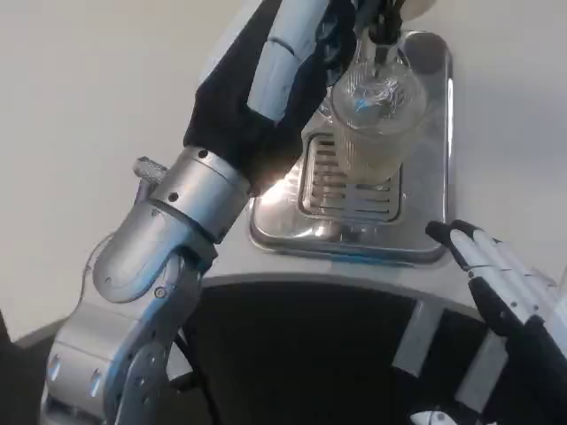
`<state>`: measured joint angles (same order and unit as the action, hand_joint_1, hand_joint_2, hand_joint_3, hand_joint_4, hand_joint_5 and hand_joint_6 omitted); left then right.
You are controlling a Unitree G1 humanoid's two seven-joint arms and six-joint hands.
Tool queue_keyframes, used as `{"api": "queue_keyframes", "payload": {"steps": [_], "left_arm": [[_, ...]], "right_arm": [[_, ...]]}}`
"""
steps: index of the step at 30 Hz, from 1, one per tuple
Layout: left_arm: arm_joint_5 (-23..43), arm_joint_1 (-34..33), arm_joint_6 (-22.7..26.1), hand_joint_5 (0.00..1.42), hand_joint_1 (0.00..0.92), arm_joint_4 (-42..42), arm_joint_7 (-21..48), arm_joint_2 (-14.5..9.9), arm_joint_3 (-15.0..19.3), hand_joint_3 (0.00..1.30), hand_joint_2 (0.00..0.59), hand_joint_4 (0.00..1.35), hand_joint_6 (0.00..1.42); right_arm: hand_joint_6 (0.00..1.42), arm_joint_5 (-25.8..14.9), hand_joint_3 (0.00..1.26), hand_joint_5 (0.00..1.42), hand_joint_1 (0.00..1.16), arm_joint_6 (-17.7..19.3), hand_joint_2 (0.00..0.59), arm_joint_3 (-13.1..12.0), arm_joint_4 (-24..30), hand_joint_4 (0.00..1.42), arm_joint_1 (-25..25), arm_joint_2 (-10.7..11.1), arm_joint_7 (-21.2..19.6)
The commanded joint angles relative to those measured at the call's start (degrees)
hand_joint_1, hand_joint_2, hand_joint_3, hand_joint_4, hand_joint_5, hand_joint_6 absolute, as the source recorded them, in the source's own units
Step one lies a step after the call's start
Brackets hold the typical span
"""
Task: Grasp the cup under the faucet to collect the drink, then remove the cup.
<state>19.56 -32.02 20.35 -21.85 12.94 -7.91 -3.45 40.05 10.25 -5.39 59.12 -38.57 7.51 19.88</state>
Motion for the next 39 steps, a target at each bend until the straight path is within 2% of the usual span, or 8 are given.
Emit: {"api": "queue_keyframes", "payload": {"steps": [1, 11, 15, 26, 30, 33, 39], "left_arm": [[-0.92, 0.49, 0.28, 0.00, 0.000, -0.80, 2.08, -1.43, -0.96, 0.00, 0.190, 0.00, 0.00], [-7.30, -0.17, -4.78, 0.00, 0.000, 0.95, 7.08, -6.50, -3.62, 0.00, 0.224, 0.00, 0.00], [-13.68, -1.30, -10.27, 0.00, 0.000, 2.09, 9.08, -10.05, -4.98, 0.00, 0.226, 0.00, 0.00], [-23.77, -2.87, -21.26, 0.00, 0.000, 4.50, 12.16, -13.90, -8.18, 0.00, 0.231, 0.00, 0.00], [-29.64, -2.87, -26.17, 0.00, 0.000, 5.40, 12.39, -16.61, -9.65, 0.00, 0.222, 0.00, 0.00], [-34.43, -2.49, -30.34, 0.00, 0.000, 6.49, 11.82, -18.57, -10.36, 0.00, 0.219, 0.00, 0.00], [-38.52, -1.89, -34.70, 0.00, 0.000, 8.23, 10.43, -19.40, -10.41, 0.00, 0.216, 0.00, 0.00]], "right_arm": [[0.08, -0.58, 0.04, 0.03, 0.58, 0.79, 0.324, -0.39, 0.52, 0.00, -1.15, 0.32, -1.09], [0.08, -0.30, 0.04, 0.03, 0.57, 0.23, 0.320, -0.15, 0.16, 0.00, -0.41, 0.34, -1.17], [0.08, -0.19, 0.04, 0.03, 0.57, 0.01, 0.321, -0.03, 0.05, 0.00, -0.11, 0.33, -1.01], [0.08, -0.15, 0.05, 0.03, 0.58, -0.03, 0.325, 0.18, -0.14, 0.00, -0.29, 0.39, -0.96], [0.08, -0.24, 0.06, 0.03, 0.60, -0.17, 0.329, 0.10, 0.15, 0.00, -0.31, 0.52, -0.69], [0.08, 0.02, 0.06, 0.03, 0.62, -0.04, 0.341, 0.52, 0.84, 0.00, 0.06, -0.32, -0.57], [0.08, -1.11, 0.05, 0.03, 0.66, -1.67, 0.322, 0.92, 0.88, 0.00, -0.90, -2.75, -1.21]]}}
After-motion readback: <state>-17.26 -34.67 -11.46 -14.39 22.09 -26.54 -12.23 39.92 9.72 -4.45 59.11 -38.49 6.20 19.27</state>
